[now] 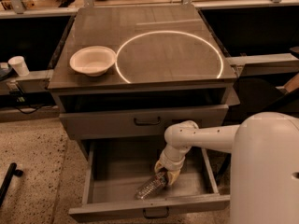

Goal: Pick water bottle from middle drawer and place on counter

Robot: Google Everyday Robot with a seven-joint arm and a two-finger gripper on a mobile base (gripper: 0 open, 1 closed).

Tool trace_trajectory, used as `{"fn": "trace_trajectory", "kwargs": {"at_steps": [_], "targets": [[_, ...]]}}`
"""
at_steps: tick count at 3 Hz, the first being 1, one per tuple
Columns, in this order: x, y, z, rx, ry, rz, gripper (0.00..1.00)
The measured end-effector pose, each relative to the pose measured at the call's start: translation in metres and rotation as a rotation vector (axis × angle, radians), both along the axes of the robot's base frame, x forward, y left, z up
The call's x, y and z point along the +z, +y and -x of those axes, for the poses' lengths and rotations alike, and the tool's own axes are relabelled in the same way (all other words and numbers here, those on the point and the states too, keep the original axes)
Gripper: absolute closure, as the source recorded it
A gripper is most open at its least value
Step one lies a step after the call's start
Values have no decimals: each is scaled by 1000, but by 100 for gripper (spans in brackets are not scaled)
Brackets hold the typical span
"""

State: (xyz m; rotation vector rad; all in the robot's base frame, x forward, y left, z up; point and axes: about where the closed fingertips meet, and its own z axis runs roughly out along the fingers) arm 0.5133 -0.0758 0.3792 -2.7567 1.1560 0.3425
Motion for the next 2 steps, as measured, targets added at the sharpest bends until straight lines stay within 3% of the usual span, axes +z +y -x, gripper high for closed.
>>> {"fn": "trace_trajectory", "kwargs": {"at_steps": [1,2], "targets": [[-13,4,-1,-1,31,-17,64],[-11,4,-1,-1,31,-17,81]]}}
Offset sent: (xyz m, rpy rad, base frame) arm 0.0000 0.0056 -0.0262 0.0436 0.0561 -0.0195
